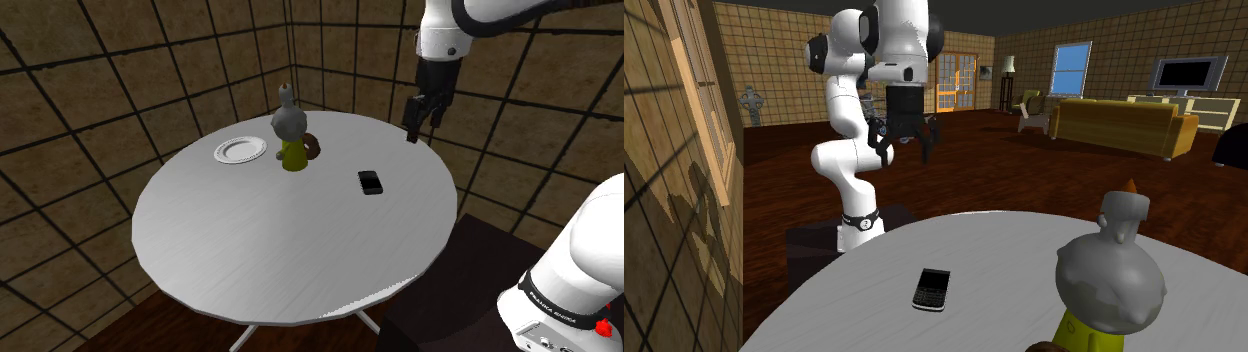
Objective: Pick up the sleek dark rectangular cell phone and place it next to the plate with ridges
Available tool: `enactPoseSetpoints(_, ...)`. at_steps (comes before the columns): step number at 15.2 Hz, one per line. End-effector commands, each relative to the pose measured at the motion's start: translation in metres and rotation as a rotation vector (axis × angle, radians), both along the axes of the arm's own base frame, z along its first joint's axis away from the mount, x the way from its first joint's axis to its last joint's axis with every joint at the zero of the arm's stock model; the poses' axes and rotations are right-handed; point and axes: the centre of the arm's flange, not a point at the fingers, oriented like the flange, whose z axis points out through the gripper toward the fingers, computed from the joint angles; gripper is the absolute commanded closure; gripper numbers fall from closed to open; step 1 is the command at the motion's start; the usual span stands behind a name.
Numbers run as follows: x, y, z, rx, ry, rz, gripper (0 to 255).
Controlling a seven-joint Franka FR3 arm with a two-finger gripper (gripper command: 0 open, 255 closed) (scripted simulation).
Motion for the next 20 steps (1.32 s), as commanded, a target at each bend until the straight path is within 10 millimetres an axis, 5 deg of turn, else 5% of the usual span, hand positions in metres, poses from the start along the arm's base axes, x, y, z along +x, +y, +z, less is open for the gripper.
enactPoseSetpoints(1, 0.016, 0.002, -0.021, -0.003, -0.004, -0.063, 0)
enactPoseSetpoints(16, 0.132, 0.001, -0.179, -0.028, -0.014, -0.505, 0)
enactPoseSetpoints(20, 0.132, 0.000, -0.200, -0.028, -0.014, -0.505, 0)
